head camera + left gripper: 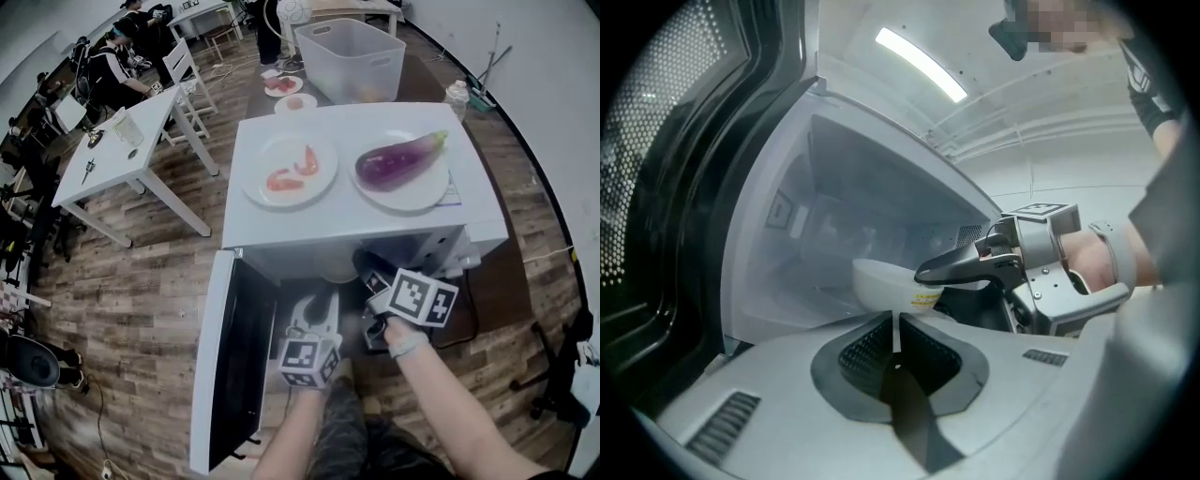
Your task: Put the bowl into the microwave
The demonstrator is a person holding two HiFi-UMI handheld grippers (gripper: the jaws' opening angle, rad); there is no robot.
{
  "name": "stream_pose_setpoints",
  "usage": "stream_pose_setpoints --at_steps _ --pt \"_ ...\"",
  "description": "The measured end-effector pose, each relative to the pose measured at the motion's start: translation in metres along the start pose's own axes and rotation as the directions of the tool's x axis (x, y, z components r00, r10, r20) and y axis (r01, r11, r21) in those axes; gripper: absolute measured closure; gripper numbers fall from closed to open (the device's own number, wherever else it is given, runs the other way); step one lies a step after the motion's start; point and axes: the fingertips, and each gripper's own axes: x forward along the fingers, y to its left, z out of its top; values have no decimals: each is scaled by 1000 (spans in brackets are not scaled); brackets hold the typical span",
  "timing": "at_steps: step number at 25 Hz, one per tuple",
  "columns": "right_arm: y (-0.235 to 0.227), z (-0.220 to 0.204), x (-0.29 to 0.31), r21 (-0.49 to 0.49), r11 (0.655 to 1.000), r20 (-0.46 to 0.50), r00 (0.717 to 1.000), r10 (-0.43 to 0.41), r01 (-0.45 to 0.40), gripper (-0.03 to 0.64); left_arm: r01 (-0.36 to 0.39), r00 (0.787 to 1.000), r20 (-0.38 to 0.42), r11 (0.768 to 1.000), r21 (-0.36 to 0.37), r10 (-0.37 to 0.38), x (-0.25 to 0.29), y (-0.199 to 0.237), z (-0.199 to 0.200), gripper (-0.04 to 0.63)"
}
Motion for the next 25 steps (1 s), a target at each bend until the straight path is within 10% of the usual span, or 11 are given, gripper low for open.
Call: stream_pose_setpoints --at_steps 25 --pt "-1 -5 -23 -213 977 -11 1000 25 -27 468 20 1000 6 1000 -3 -20 6 -7 3 574"
